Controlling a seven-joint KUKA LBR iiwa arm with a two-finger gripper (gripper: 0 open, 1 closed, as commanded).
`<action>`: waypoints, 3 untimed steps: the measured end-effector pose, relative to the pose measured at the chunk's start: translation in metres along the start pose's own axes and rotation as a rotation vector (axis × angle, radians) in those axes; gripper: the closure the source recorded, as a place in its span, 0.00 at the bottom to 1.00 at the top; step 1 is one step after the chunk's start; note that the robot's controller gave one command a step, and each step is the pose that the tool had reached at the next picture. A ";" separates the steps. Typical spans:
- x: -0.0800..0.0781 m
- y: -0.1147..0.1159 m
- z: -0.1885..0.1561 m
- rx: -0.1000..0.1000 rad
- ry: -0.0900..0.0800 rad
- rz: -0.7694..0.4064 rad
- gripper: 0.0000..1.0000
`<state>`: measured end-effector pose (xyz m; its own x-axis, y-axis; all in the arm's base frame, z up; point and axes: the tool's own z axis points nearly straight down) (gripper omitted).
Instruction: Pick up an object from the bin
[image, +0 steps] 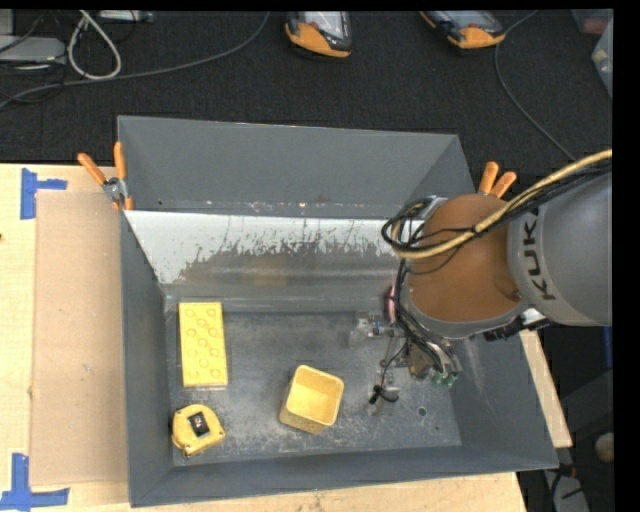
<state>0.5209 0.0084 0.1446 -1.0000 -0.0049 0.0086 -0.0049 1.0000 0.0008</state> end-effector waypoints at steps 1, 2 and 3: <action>-0.002 0.000 -0.003 0.000 -0.007 0.000 0.00; 0.032 0.041 0.065 -0.001 0.003 -0.002 0.00; 0.025 0.069 0.075 0.002 -0.021 -0.122 0.00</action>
Offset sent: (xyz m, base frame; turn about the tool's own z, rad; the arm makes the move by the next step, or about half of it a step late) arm -0.0299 0.0380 -0.0602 0.0025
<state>0.4947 0.0771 0.0701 -0.9919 -0.1266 -0.0120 -0.1266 0.9920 -0.0011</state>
